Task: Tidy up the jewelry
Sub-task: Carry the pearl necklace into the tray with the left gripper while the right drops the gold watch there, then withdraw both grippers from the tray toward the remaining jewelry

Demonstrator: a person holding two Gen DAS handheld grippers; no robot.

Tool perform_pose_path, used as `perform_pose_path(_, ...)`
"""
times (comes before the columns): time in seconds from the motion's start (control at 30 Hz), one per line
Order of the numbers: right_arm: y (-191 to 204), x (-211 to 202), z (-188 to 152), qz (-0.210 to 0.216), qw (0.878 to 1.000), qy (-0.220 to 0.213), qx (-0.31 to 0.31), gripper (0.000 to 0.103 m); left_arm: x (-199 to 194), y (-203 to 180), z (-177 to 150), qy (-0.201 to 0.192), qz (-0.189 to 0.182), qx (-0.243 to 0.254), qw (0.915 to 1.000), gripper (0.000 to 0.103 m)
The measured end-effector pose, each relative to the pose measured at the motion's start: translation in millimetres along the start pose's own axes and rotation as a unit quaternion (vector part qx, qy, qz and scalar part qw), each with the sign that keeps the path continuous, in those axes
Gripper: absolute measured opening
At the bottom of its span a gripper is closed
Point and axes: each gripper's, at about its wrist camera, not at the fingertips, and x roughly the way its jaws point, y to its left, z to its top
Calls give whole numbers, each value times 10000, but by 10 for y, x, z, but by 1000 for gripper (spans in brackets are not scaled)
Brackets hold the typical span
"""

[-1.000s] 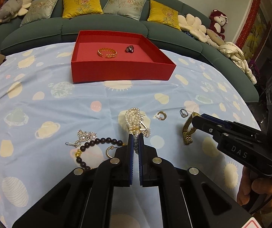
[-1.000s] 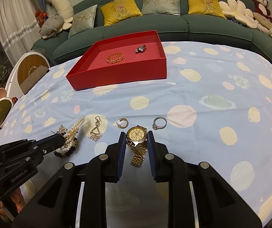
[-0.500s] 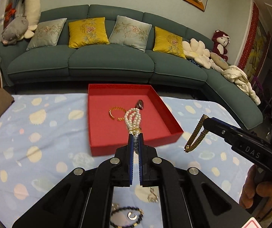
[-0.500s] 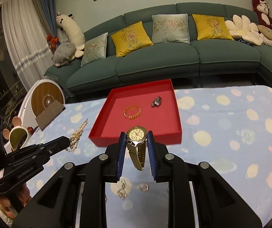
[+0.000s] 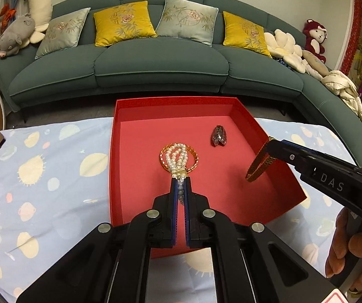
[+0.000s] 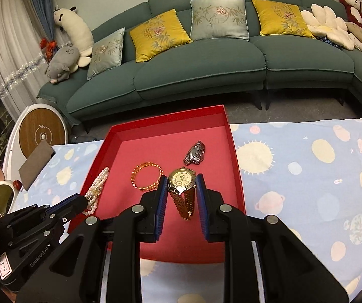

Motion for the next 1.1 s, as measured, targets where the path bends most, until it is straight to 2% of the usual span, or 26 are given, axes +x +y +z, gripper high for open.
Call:
perform_pose_path(0.2, -61, 295, -15, -84, 9999, 97, -83, 22, 283, 48, -44, 225, 152, -44, 9996, 3)
perform_pose_path(0.27, -69, 323, -17, -38, 9999, 56, -98, 24, 306, 65, -56, 192, 257, -103, 9994, 11)
perform_pose_path(0.33, -76, 277, -8, -46, 9999, -85, -125, 34, 268, 95, -55, 99, 303, -185, 9993, 30)
perform_pose_path(0.4, -94, 161, 17, -17, 9995, -305, -85, 34, 169, 138, -39, -52, 298, -302, 9991, 36)
perform_pose_path(0.53, -145, -230, 121, 99, 9980, -625, 20, 34, -211, 230, 29, -268, 196, -435, 9985, 36)
perform_pose_path(0.67, -119, -818, 129, 141, 9967, -786, -151, 34, -760, 234, -5, -461, 188, -327, 9982, 36)
perform_pose_path(0.7, -112, -975, 89, 114, 9963, -828, -206, 37, -887, 229, -48, -485, 196, -285, 9982, 37)
perform_pose_path(0.73, -107, -1131, 29, 62, 9960, -860, -253, 40, -1022, 225, -123, -466, 211, -240, 9984, 42)
perform_pose_path(0.9, -178, -1660, -464, 44, 9967, -802, -109, 41, -1437, 232, -637, -394, 303, -329, 9982, 49)
perform_pose_path(0.97, -200, -1750, -669, 9, 9977, -676, 7, 41, -1461, 188, -884, -257, 370, -335, 9984, 53)
perform_pose_path(1.1, -202, -1835, -1036, 91, 9985, -511, 164, 41, -1401, 126, -1260, 194, 251, -304, 9990, 53)
